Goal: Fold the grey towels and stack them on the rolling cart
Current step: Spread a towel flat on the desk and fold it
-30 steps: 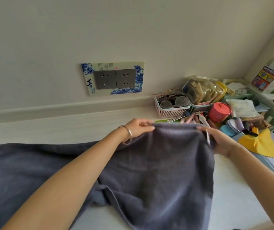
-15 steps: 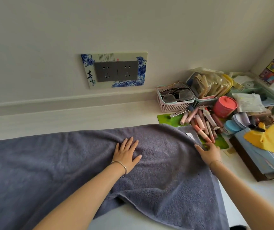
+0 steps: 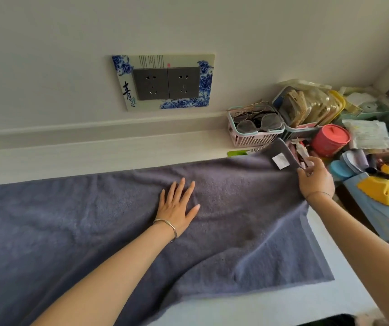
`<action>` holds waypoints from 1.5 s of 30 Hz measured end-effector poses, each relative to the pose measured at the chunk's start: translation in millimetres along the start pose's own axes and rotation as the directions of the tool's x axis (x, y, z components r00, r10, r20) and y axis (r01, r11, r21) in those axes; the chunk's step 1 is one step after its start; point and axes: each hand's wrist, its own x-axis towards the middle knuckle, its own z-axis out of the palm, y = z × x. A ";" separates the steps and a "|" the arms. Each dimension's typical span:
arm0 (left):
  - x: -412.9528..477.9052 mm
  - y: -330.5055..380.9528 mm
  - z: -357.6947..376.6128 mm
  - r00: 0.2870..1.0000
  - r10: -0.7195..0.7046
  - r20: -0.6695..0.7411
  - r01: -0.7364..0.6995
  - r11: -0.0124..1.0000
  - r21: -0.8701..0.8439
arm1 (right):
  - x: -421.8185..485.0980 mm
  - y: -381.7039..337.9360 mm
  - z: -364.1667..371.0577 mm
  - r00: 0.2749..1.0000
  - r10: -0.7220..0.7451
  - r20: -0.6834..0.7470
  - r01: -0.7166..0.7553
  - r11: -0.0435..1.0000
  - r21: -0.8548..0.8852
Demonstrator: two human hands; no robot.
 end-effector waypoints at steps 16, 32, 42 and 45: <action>-40.5 -0.2 17.7 1.000 -0.013 0.007 0.013 0.999 0.042 | -168.7 22.1 69.7 0.847 -0.445 0.292 0.481 0.875 -0.062; -70.5 64.5 38.4 0.996 0.091 0.005 -0.092 0.995 0.047 | -151.7 124.2 -10.0 0.961 0.017 0.277 0.060 0.962 -0.268; -86.1 62.7 35.6 0.998 0.064 -0.001 -0.064 0.998 -0.008 | -99.6 86.8 -44.5 0.863 0.173 0.474 -0.229 0.972 0.061; -92.3 52.9 29.1 0.998 0.024 -0.059 -0.029 0.996 -0.082 | -104.2 43.8 -58.8 0.767 0.069 0.637 -0.376 0.853 0.361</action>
